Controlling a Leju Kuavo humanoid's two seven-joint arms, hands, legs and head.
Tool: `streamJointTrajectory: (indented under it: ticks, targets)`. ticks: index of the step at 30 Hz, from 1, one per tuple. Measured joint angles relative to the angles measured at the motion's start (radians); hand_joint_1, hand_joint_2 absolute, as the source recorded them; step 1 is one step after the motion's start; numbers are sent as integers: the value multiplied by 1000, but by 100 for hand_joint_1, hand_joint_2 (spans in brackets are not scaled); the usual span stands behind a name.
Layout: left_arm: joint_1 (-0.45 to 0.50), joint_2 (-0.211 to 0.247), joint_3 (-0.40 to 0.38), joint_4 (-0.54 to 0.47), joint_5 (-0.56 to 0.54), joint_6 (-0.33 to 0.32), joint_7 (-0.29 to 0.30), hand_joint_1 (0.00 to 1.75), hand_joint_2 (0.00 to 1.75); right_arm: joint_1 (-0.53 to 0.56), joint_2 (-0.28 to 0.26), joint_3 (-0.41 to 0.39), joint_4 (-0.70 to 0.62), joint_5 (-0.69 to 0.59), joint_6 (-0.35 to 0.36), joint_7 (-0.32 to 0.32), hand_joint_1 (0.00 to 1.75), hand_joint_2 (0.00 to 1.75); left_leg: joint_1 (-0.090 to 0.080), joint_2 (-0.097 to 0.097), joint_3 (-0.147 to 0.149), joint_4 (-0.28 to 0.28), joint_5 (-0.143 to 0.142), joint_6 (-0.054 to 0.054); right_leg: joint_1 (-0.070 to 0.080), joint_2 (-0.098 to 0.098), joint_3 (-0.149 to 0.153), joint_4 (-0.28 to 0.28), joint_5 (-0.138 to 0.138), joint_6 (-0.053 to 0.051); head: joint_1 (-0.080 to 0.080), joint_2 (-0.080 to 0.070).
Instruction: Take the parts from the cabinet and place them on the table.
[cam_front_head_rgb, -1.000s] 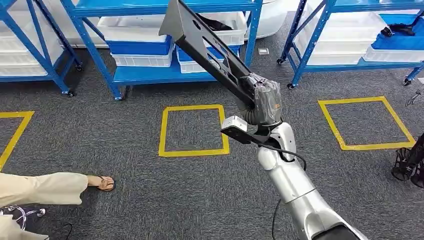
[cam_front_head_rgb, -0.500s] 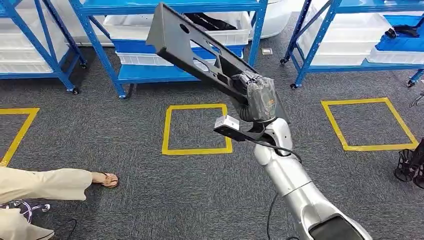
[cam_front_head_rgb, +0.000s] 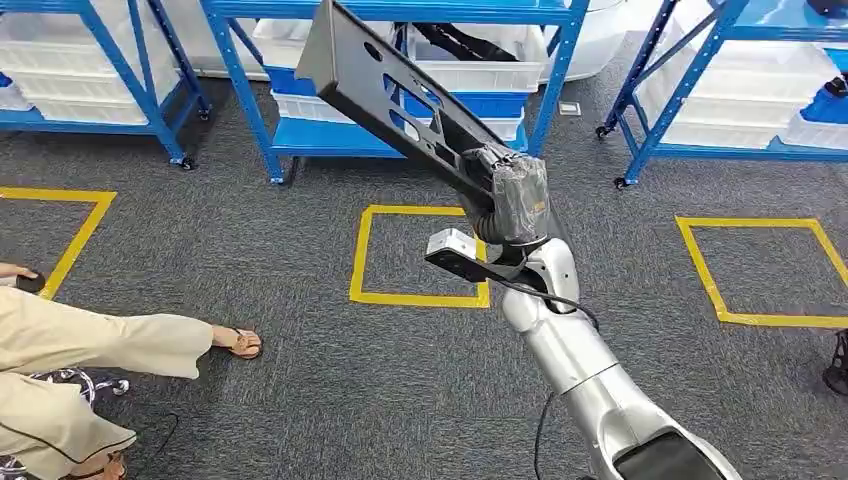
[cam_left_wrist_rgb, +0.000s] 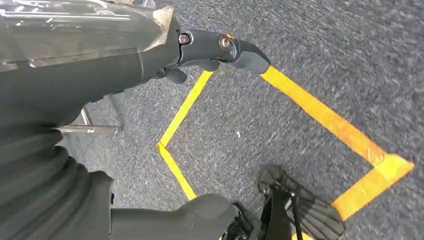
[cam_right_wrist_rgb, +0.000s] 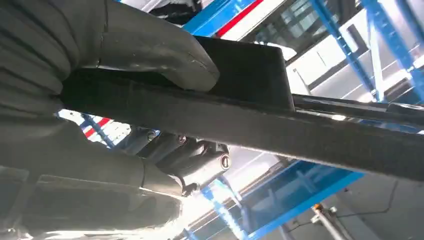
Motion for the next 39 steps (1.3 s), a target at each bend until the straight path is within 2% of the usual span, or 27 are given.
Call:
streamJointTrajectory:
  ticks: [1,3,4,5,7,9,10,13,14,15,16,17,19,20,21,23,24,25,26,29,30,31,33,35,36,38,39]
  targets:
    - [0,-1,0,0,-1,-1,0,0,175,0,-1,0,0,0,-1,1,175,175,-2,-6,1,-3,2,13,1,30,-25,55,-32,-9,0,0]
    - [-2,0,0,0,-2,-3,0,0,175,5,-4,2,0,1,-6,3,175,175,-6,-21,-2,-3,2,20,0,45,-102,214,-99,-20,1,0]
    - [-2,1,0,0,-2,-6,0,0,175,11,-7,3,1,2,-7,5,175,175,-8,-32,-3,-3,2,22,2,49,-142,289,-121,-19,2,0]
    - [-2,1,0,0,-3,-7,0,0,175,16,-9,4,1,5,-7,9,175,175,-10,-43,-3,-3,2,22,5,51,-159,317,-121,-14,2,0]
    - [0,1,0,0,-5,-8,0,0,175,23,-11,6,0,15,-8,20,175,175,-15,-65,-1,0,3,22,6,52,-120,226,-71,0,2,0]
    - [0,0,0,0,-8,-8,0,0,175,26,-15,8,-6,18,-8,24,175,175,-15,-84,-2,6,2,21,6,73,-27,39,2,7,2,0]
    - [0,0,0,0,-9,-8,0,0,175,27,-16,8,-8,18,-9,24,175,175,-19,-92,-6,13,0,17,7,92,-18,4,8,-4,0,0]
    - [3,0,0,0,-11,-8,0,0,175,27,-14,12,-12,19,-9,25,175,175,-19,-103,-15,13,4,2,15,76,-13,1,18,-25,0,0]
    - [5,2,0,0,-11,-8,0,0,175,28,-14,12,-14,20,-9,27,175,175,-19,-108,-17,13,6,-3,8,69,-12,-2,22,-32,1,0]
    - [5,6,0,0,-12,-8,0,0,175,27,-14,12,-17,21,-10,29,175,175,-16,-96,-21,23,-2,-6,-5,62,-10,-7,27,-40,1,0]
    - [5,4,0,1,-13,-8,0,0,175,29,-12,12,-22,23,-11,33,175,175,-20,-58,-41,68,-38,-14,-4,56,-9,-7,27,-50,-5,0]
    - [5,4,0,1,-13,-8,0,0,175,31,-13,12,-25,24,-11,33,175,175,-17,-43,-63,118,-67,-20,-4,52,-10,-7,27,-53,-6,0]
    - [4,4,0,1,-13,-8,0,0,175,39,-14,12,-27,26,-11,35,175,175,-7,-25,-146,292,-143,-32,-2,35,-10,-7,27,-54,-6,0]
    - [5,4,0,1,-13,-8,0,0,175,45,-14,12,-27,26,-11,37,175,175,-3,-24,-168,337,-154,-36,-2,27,-10,-7,26,-53,-6,0]
    - [5,4,0,1,-13,-8,0,0,175,50,-14,12,-28,28,-11,39,175,175,1,-21,-169,335,-142,-40,-2,19,-10,-7,26,-53,-6,0]
    - [5,5,0,1,-15,-8,0,0,175,52,-14,13,-31,35,-10,44,175,175,7,-12,-98,196,-66,-43,-5,3,-10,-7,25,-52,-6,0]
    - [5,6,0,1,-18,-8,2,0,175,52,-14,13,-36,37,-10,49,175,175,8,8,-41,94,-27,-42,-5,-2,-8,-7,23,-48,-6,0]
    - [3,6,0,1,-20,-8,3,0,175,51,-14,13,-44,39,-10,55,175,175,6,51,1,16,-22,-39,-1,-9,-5,-7,21,-44,-6,0]
    - [1,5,0,1,-21,-8,8,0,175,50,-15,12,-49,44,-9,60,175,175,-1,46,1,17,-21,-32,10,-13,-5,-7,17,-36,-5,0]
    - [1,5,-1,1,-21,-4,13,0,175,49,-13,13,-60,53,-3,64,175,175,-12,16,-5,21,-25,-9,9,-37,5,-16,16,-14,-2,0]
    - [1,6,-1,0,-21,-2,15,0,175,48,-13,13,-64,55,-2,65,175,175,-10,6,6,9,-15,2,17,-38,8,-13,12,-6,-2,0]
    - [1,3,0,1,-21,-2,16,0,175,48,-14,13,-66,55,-1,69,175,175,-7,-1,10,1,-10,10,8,-5,-3,11,-3,-5,2,0]
    - [-1,4,-1,1,-21,1,17,0,175,48,-14,14,-68,55,0,71,175,175,-6,-16,9,-1,-4,22,7,39,-65,145,-73,-25,3,0]
    - [-2,4,-1,1,-21,1,17,0,175,56,-15,14,-67,55,2,74,175,175,-9,-40,5,-1,-2,24,8,48,-141,292,-124,-28,3,0]
    - [-1,3,-1,1,-21,1,17,0,175,59,-15,14,-67,59,2,74,175,175,-11,-54,5,-1,-2,25,10,51,-161,322,-123,-21,3,0]
    - [1,2,0,1,-21,1,17,0,175,61,-15,16,-69,65,2,77,175,175,-14,-78,6,0,-1,26,13,53,-114,218,-69,-8,3,0]
    - [1,2,0,1,-21,1,17,0,175,61,-15,16,-71,68,2,78,175,175,-15,-91,7,1,1,24,13,61,-63,112,-24,-4,3,0]
